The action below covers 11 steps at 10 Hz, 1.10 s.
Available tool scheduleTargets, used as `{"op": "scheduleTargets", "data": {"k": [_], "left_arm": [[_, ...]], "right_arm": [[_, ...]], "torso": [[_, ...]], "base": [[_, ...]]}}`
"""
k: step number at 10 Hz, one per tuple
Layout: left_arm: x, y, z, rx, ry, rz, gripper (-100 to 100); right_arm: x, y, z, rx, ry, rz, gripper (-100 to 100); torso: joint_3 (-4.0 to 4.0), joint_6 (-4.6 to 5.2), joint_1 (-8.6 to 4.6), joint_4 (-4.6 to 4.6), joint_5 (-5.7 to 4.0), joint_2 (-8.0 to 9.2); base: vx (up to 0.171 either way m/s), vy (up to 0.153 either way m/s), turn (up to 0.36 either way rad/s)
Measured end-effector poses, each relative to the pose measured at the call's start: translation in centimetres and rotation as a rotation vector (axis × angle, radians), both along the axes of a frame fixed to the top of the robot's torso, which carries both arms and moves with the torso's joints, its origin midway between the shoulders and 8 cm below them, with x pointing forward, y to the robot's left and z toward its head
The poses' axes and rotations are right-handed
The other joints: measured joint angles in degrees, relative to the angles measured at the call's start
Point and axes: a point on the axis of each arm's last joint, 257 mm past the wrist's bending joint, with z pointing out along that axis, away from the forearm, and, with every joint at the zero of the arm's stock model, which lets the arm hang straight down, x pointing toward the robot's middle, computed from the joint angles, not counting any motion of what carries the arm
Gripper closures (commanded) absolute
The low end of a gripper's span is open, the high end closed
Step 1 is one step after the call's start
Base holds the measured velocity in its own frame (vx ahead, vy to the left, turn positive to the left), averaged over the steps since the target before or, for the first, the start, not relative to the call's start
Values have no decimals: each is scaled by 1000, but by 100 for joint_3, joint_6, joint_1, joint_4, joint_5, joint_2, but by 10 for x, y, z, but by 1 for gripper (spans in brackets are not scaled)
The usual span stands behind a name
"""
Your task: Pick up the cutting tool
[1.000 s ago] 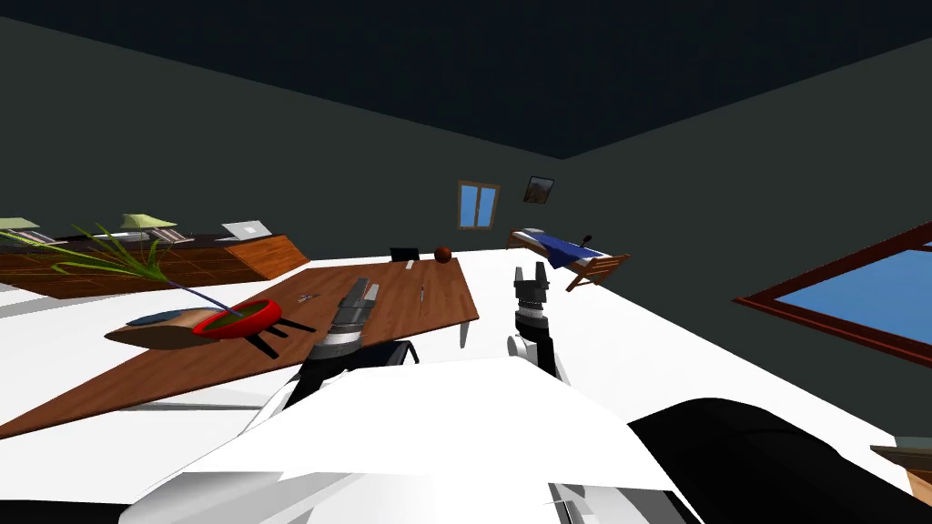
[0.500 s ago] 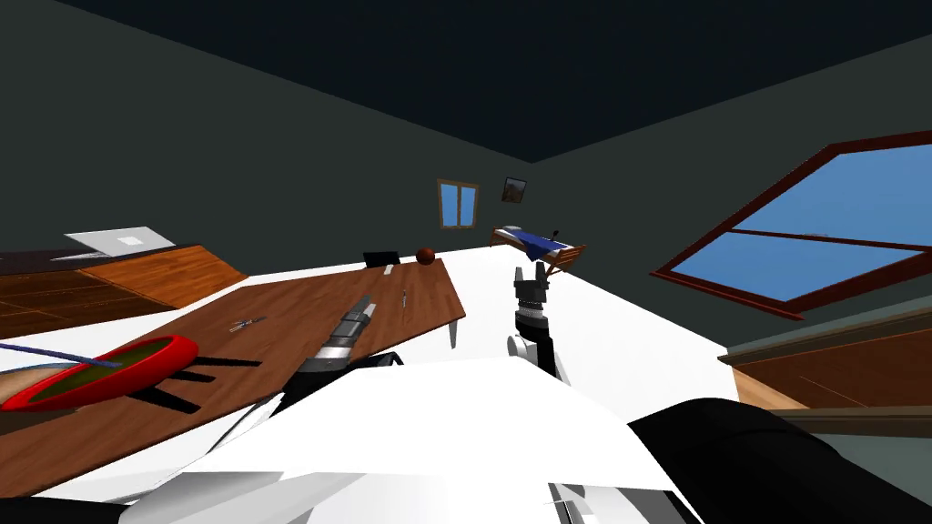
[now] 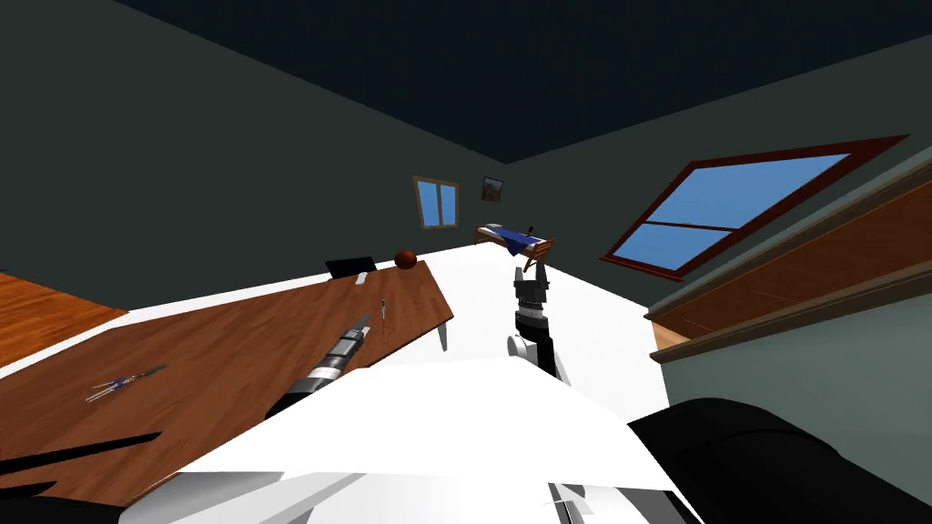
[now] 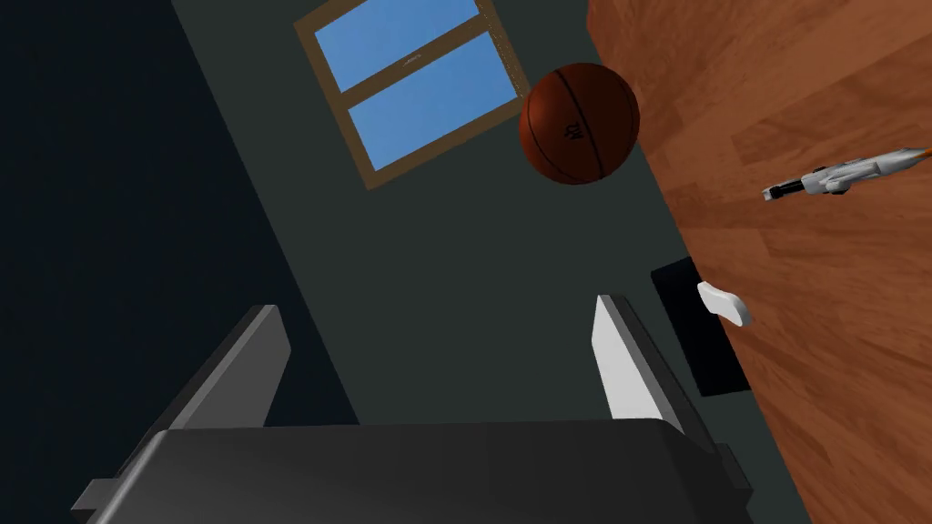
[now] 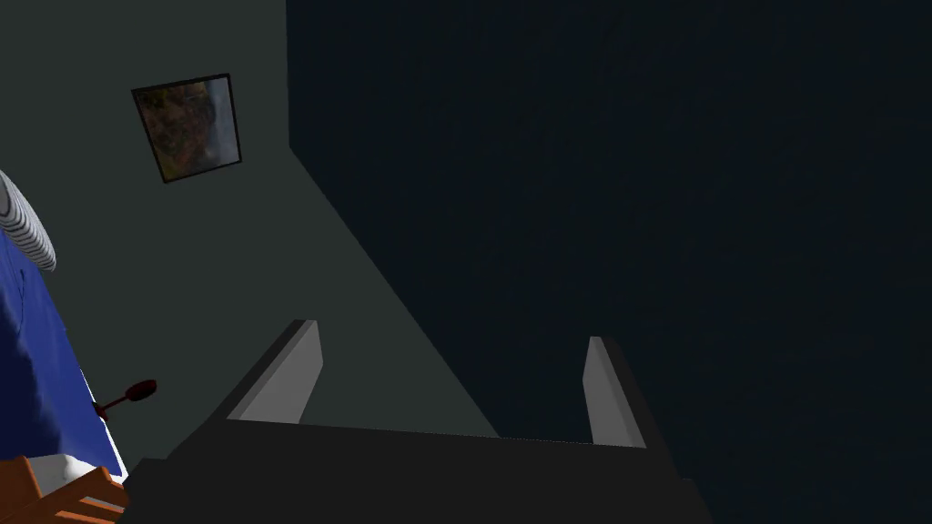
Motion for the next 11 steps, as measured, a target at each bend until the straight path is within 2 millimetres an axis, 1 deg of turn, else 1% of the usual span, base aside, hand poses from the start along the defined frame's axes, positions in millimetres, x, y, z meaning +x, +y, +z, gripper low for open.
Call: {"op": "scheduleTargets", "data": {"k": [1,2,3,4,6,7,8,9,10,11], "left_arm": [[-8,11,-22,2,69,18,-100],[-15,21,-34,0,110,33,-100],[-29,31,-55,-1,163,51,-100],[-45,45,-72,-1,228,72,-100],[-65,59,-96,-5,312,103,-100],[-79,74,-117,-6,380,130,-100],[-89,81,-127,-8,415,147,-100],[-109,85,-139,-11,465,167,-100],[-132,90,-153,-12,529,191,-100],[-145,99,-161,-12,565,209,-100]], "right_arm": [[0,0,0,0,0,0,0],[0,0,0,0,0,0,0],[0,0,0,0,0,0,0],[0,0,0,0,0,0,0],[0,0,0,0,0,0,0],[0,0,0,0,0,0,0],[0,0,0,0,0,0,0],[0,0,0,0,0,0,0],[0,0,0,0,0,0,0],[0,0,0,0,0,0,0]], "torso": [[-2,1,2,0,0,-3],[-1,-4,5,0,0,-3],[-1,-2,4,0,1,-1],[-1,1,5,0,0,-1],[0,0,6,1,1,0],[0,0,10,0,2,-1],[1,-7,10,1,2,1],[1,-3,8,1,1,2],[1,-3,9,1,1,2],[1,-6,11,1,2,2]], "base": [[22,-8,-214],[21,-13,-288],[21,-14,-473],[14,2,-211],[16,-4,-415],[12,9,-178],[13,2,-322],[17,7,-413],[10,11,-209],[10,6,-348]]}}
